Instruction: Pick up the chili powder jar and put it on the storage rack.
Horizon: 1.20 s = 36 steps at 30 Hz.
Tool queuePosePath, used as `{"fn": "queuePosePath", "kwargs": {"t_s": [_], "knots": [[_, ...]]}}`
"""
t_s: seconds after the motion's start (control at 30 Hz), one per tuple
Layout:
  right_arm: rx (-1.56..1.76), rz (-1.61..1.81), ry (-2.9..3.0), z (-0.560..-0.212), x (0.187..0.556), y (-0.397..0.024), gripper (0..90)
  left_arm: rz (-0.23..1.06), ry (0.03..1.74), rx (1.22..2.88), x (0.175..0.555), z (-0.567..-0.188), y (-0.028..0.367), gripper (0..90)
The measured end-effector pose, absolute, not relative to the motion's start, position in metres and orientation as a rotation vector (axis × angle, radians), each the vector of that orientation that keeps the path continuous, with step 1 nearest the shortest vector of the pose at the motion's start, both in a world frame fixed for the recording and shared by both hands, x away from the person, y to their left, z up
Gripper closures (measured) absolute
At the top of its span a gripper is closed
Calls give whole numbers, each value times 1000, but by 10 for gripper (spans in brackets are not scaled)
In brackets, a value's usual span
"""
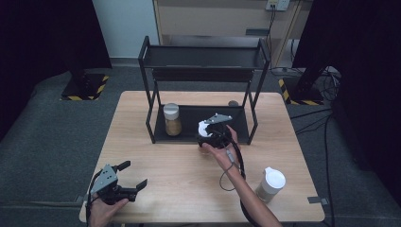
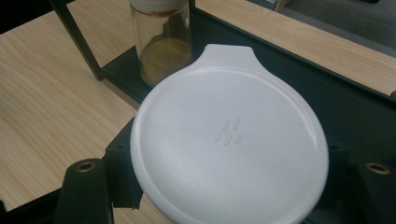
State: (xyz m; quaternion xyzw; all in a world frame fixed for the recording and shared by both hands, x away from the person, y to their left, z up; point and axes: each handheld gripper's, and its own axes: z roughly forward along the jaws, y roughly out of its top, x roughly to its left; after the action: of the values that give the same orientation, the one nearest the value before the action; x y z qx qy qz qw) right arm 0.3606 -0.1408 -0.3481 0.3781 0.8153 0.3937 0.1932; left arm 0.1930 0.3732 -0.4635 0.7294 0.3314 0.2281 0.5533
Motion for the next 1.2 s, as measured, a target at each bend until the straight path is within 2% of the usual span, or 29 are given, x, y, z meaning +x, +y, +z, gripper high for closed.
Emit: {"fn": "queuePosePath", "kwargs": {"t_s": [0.5, 1.2], "knots": [[1086, 1118, 2256, -331, 375, -131, 311, 534, 781, 1729, 194, -464, 373, 25], [1192, 1090, 2164, -325, 399, -105, 311, 531, 788, 1715, 193, -464, 375, 24]]}}
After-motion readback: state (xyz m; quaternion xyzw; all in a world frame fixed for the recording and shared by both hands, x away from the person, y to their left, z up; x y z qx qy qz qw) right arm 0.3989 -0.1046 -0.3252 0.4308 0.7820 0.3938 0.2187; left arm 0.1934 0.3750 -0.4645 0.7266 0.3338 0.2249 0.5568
